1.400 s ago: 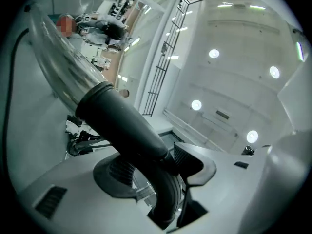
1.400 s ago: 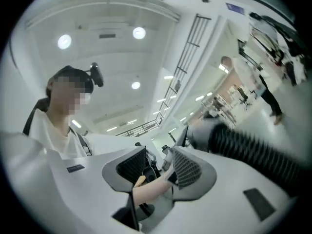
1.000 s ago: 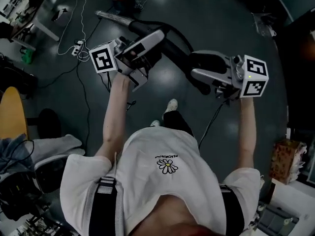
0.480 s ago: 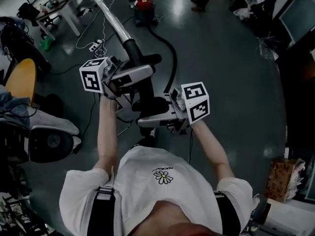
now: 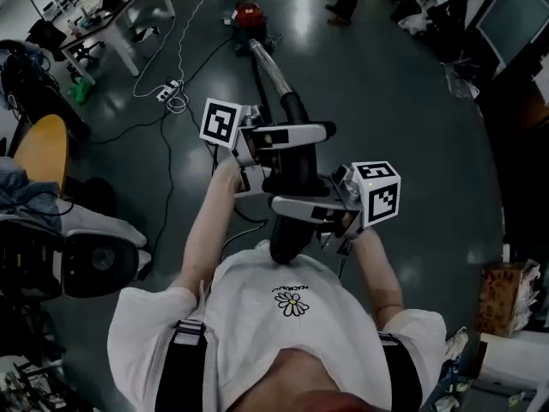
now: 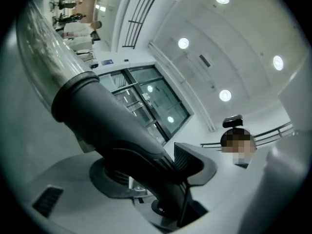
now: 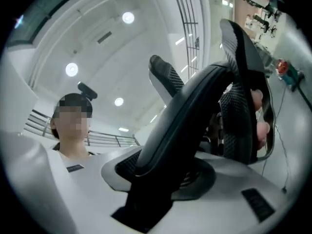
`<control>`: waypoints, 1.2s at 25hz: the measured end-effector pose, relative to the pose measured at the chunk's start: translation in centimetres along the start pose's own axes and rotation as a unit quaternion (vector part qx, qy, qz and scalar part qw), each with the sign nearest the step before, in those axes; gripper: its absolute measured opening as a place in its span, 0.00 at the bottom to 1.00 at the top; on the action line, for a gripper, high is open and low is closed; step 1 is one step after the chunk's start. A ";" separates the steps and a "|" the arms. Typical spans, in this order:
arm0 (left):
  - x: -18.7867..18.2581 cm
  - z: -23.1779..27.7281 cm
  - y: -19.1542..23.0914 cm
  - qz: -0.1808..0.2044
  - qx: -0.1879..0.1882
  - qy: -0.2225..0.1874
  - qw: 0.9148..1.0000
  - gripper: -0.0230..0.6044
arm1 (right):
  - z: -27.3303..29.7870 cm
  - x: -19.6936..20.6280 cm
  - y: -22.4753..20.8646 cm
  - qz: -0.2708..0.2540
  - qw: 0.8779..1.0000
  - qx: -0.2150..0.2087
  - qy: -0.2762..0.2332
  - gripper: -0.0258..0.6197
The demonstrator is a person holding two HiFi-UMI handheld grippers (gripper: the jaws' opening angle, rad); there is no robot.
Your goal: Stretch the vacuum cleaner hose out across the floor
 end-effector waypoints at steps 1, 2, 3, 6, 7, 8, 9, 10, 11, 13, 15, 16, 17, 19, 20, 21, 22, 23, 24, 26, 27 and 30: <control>0.3 -0.1 0.8 -0.017 -0.012 -0.001 1.000 0.42 | -0.5 0.1 -0.3 0.009 1.000 0.007 -0.021 0.33; 0.7 -0.1 1.6 -0.029 -0.021 -0.001 0.999 0.42 | -1.0 0.3 -0.5 0.017 0.999 0.010 -0.037 0.32; 1.0 -0.1 2.1 -0.038 -0.025 -0.002 0.999 0.42 | -1.3 0.5 -0.7 0.021 0.999 0.016 -0.044 0.32; 0.5 -0.3 2.9 -0.044 -0.020 -0.001 0.999 0.42 | -1.4 0.2 -1.5 0.010 0.998 0.045 -0.030 0.32; 0.2 -0.3 3.0 -0.042 -0.018 0.001 0.999 0.42 | -1.4 0.1 -1.7 0.005 0.998 0.051 -0.022 0.32; 0.0 -0.3 3.1 -0.039 -0.017 0.006 0.999 0.42 | -1.4 0.0 -1.9 0.000 0.998 0.055 -0.015 0.32; -0.1 -0.3 3.1 -0.036 -0.018 0.011 0.999 0.42 | -1.5 0.0 -2.1 -0.004 0.998 0.058 -0.009 0.32; -0.1 -0.2 3.1 -0.034 -0.020 0.016 0.999 0.42 | -1.5 0.0 -2.1 -0.006 0.998 0.059 -0.005 0.32; 0.0 -0.2 3.1 -0.033 -0.022 0.018 0.999 0.42 | -1.5 0.1 -2.2 -0.007 0.998 0.059 -0.002 0.32; 0.2 -0.4 3.2 -0.036 -0.025 0.017 0.999 0.42 | -1.6 0.3 -2.2 -0.004 0.998 0.056 0.002 0.32; 0.3 -0.6 3.4 -0.040 -0.027 0.012 0.999 0.42 | -1.6 0.4 -2.4 0.001 0.999 0.053 0.005 0.32; 0.4 -0.8 3.5 -0.043 -0.028 0.008 0.999 0.42 | -1.6 0.6 -2.4 0.004 0.999 0.050 0.007 0.32; 0.6 -0.9 3.6 -0.045 -0.030 0.005 0.999 0.42 | -1.6 0.7 -2.5 0.007 0.999 0.047 0.010 0.32; 1.0 -1.3 3.6 -0.049 -0.034 -0.002 0.998 0.42 | -1.5 1.2 -2.6 0.013 0.999 0.042 0.017 0.33; 1.1 -1.5 3.6 -0.049 -0.036 -0.004 0.998 0.42 | -1.4 1.4 -2.6 0.015 0.999 0.041 0.021 0.33; 1.2 -1.7 3.6 -0.048 -0.039 -0.004 0.998 0.42 | -1.3 1.6 -2.6 0.015 0.999 0.041 0.026 0.33; 1.3 -1.8 3.5 -0.045 -0.040 -0.004 0.998 0.42 | -1.2 1.7 -2.6 0.013 0.999 0.042 0.032 0.33; 1.3 -1.9 3.4 -0.042 -0.042 -0.002 0.998 0.42 | -1.1 1.8 -2.7 0.011 0.998 0.045 0.040 0.33; 1.4 -2.0 3.2 -0.039 -0.043 0.001 0.998 0.42 | -1.0 2.0 -2.7 0.008 0.998 0.048 0.049 0.33; 1.5 -2.2 2.9 -0.032 -0.045 0.004 0.998 0.42 | -0.7 2.4 -2.8 0.002 0.997 0.054 0.064 0.33; 1.6 -2.3 2.8 -0.028 -0.044 0.005 0.999 0.42 | -0.6 2.6 -2.8 -0.001 0.996 0.055 0.069 0.33; 1.8 -2.7 2.7 -0.026 -0.043 0.006 0.999 0.42 | -0.3 2.9 -3.0 -0.004 0.995 0.059 0.078 0.33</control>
Point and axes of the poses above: the fingertips, and each gripper's own axes: z forward along the fingers, y to its left, x out of its underside, the point moved 4 cm from there along -z, backward along the fingers, and after that the axes turned 8 degrees about -x, right-handed, at the moved point
